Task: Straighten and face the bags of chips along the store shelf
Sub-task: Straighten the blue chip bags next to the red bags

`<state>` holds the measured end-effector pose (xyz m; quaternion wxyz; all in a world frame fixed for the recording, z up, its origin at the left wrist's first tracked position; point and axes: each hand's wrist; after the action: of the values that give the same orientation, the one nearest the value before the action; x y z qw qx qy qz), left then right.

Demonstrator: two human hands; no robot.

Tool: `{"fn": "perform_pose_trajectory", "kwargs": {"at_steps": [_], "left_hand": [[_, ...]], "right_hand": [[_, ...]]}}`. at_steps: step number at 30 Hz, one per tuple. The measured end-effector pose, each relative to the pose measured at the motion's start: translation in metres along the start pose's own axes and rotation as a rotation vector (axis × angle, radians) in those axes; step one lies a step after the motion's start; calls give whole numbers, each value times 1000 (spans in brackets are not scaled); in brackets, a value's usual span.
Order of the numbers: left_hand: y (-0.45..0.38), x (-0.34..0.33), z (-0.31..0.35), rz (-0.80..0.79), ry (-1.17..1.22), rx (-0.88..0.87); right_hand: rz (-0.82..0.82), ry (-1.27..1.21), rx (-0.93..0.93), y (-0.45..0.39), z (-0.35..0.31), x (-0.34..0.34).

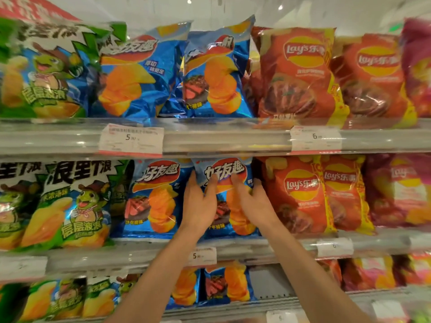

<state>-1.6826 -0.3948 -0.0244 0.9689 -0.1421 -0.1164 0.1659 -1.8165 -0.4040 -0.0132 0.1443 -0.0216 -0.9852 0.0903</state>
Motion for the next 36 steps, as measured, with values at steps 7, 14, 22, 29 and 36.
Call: {"fn": "perform_pose_trajectory", "kwargs": {"at_steps": [7,14,22,29,36], "left_hand": [[0,6,-4,-103,28,50],[1,3,-10,-54,-18,5],[-2,4,-12,-87,159,57],[25,25,-7,-137,49,-45],[75,57,-8,-84,-25,-46]], "right_hand": [[137,-89,-25,-4,7,-8],[231,-63,-35,-9,11,-13],[206,21,-48,-7,13,-13],[53,41,2,19,19,8],[-16,19,89,77,37,40]]}}
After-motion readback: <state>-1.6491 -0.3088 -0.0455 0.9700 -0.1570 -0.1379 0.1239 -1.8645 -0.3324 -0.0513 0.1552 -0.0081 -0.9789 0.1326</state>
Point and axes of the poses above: each hand's wrist, its own y-axis away from the middle knuckle, its own x-axis out of the back of the hand, z = x × y, and after that the axes turned 1 degree about -z, right-handed
